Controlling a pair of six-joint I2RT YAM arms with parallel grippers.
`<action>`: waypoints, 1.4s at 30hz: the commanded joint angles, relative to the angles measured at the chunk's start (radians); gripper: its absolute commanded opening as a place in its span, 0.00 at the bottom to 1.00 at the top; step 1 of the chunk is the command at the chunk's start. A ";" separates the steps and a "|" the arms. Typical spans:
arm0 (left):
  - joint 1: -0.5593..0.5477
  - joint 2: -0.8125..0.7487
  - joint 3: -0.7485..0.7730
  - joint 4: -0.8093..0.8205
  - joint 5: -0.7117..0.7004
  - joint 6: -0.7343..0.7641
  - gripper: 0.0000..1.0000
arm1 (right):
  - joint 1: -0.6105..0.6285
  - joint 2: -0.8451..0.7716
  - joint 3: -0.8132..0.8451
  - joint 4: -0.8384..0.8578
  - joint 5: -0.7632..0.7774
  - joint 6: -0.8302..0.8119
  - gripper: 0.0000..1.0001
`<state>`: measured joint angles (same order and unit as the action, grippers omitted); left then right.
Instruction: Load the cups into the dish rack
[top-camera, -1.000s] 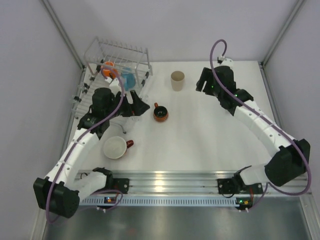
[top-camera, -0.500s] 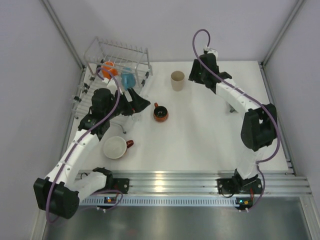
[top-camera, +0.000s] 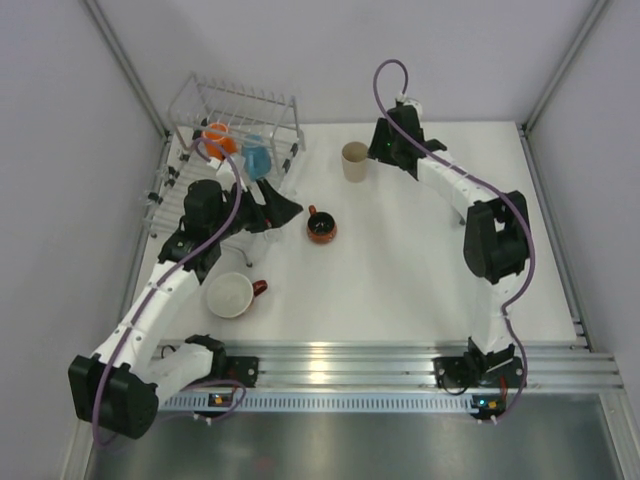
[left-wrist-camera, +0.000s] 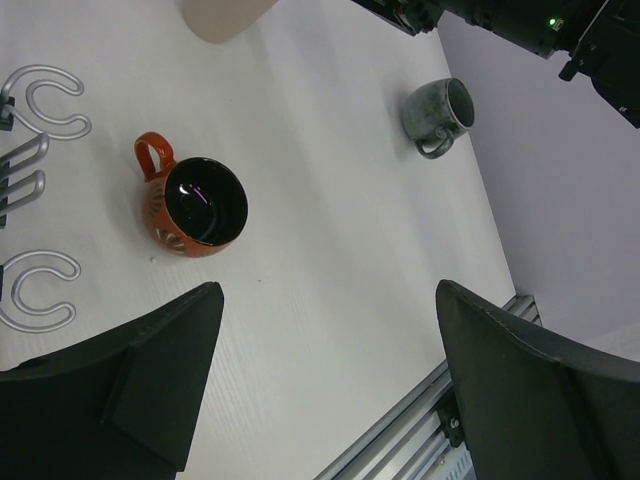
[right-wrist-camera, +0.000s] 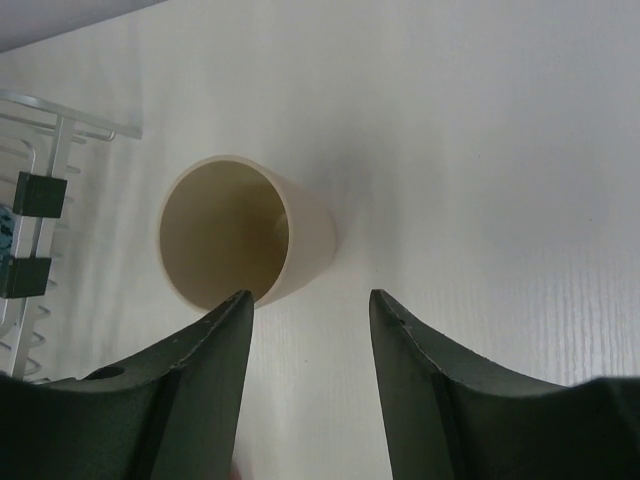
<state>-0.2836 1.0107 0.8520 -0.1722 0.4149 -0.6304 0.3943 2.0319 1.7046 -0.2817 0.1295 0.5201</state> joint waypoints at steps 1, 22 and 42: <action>0.000 0.015 -0.008 0.086 0.048 -0.009 0.93 | 0.000 0.008 0.066 0.042 0.010 0.000 0.51; -0.022 -0.037 -0.036 0.135 0.061 -0.029 0.88 | 0.032 0.157 0.138 0.038 -0.021 0.018 0.25; -0.020 0.103 0.044 0.350 0.278 -0.351 0.91 | -0.104 -0.576 -0.611 0.573 -0.379 0.138 0.00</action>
<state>-0.3019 1.1076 0.8818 0.0097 0.6144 -0.8661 0.2890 1.5730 1.1358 0.0780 -0.1349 0.6064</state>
